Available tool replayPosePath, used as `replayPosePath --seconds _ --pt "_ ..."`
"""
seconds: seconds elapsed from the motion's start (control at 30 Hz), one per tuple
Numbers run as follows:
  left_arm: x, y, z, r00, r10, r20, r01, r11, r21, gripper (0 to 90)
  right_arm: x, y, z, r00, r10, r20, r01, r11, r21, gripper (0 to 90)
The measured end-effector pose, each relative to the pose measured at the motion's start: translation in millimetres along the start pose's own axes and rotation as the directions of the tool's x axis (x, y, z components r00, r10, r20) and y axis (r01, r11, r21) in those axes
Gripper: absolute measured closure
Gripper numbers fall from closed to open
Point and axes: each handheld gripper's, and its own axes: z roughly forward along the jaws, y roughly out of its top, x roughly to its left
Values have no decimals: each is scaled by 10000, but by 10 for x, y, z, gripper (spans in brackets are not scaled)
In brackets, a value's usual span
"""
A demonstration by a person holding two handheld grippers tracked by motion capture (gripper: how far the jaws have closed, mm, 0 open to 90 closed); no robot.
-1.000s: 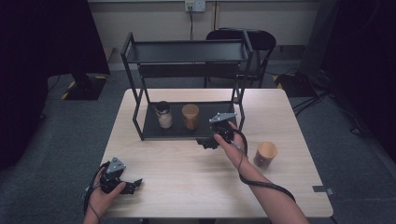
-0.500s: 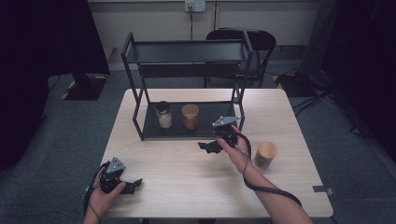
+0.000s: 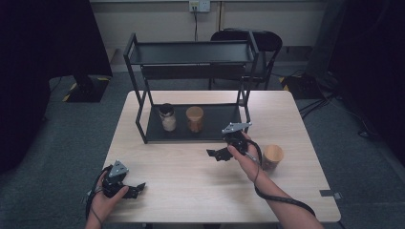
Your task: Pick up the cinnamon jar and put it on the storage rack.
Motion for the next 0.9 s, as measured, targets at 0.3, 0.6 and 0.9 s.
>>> replayPosePath --seconds 0.3,0.6,0.9 --pt "0 0 0 10000 0 1 0 10000 -2 2 -2 -68 -97 10000 25 -29 -25 10000 -20 37" --pt "0 0 0 10000 -1 0 1 10000 -1 2 9 -159 -158 9999 39 -120 -38 10000 35 38" --pt "0 0 0 10000 1 -1 -1 10000 1 2 7 -246 -244 9999 26 -143 -25 10000 91 37"
